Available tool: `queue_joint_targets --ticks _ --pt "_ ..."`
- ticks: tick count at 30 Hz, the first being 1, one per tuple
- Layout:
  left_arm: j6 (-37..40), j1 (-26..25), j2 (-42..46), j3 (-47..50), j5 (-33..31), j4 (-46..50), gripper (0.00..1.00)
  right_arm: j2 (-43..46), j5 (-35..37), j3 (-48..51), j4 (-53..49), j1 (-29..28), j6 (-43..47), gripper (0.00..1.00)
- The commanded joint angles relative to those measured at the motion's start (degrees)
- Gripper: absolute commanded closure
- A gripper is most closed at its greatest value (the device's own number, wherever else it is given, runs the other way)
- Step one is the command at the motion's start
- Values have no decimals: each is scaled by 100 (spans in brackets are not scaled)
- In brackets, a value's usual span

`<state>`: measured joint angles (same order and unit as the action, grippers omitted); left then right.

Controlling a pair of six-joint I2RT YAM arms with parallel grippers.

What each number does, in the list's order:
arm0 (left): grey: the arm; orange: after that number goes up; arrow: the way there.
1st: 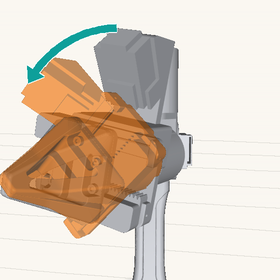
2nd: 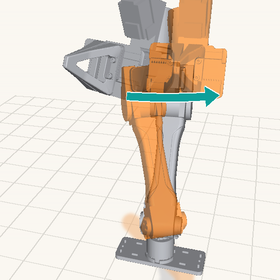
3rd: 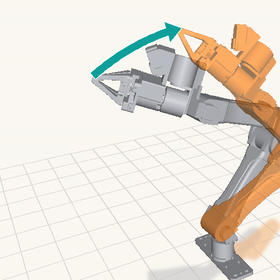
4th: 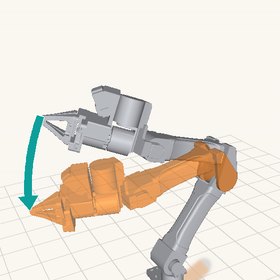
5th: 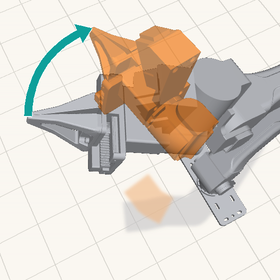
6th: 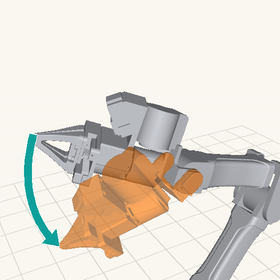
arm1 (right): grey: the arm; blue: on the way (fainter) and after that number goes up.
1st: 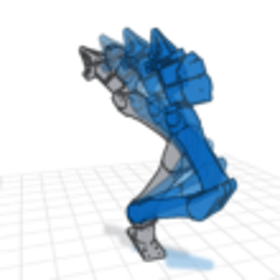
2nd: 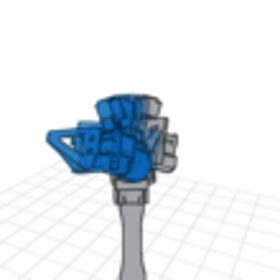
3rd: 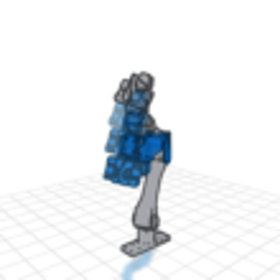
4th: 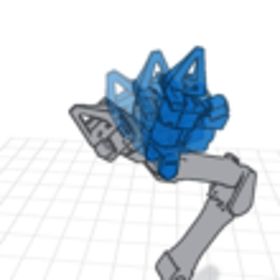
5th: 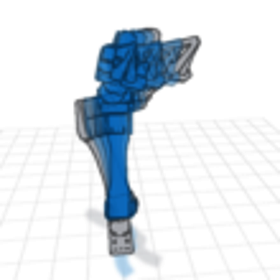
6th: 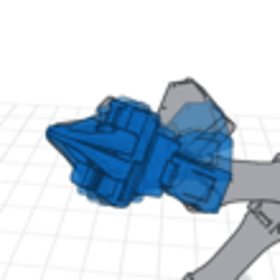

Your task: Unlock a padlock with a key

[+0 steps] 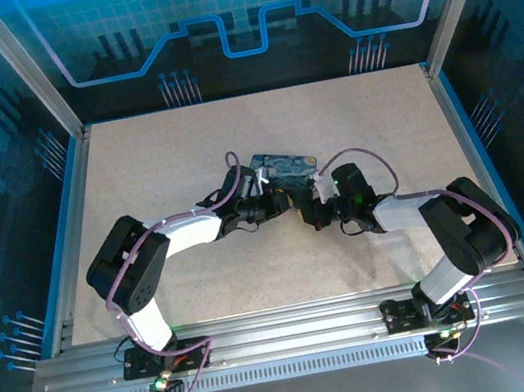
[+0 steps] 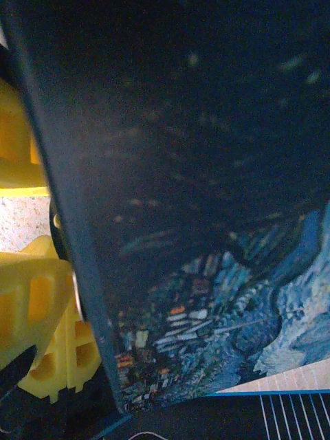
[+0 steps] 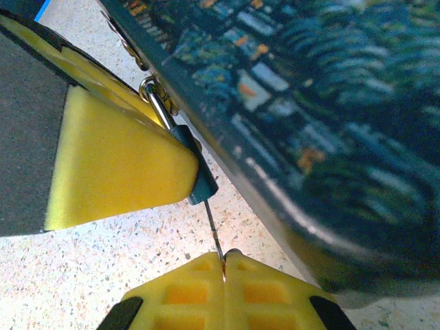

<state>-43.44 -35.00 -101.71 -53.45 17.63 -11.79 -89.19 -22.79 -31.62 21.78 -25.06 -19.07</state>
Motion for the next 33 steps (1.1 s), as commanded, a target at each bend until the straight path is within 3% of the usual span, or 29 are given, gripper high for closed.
queue_joint_targets --ticks 1,33 --pt "71 -20 64 -8 131 41 83 34 -119 -123 274 63 -22 100" --pt "19 -88 12 -53 232 -4 83 -342 247 -441 677 -41 430 100"
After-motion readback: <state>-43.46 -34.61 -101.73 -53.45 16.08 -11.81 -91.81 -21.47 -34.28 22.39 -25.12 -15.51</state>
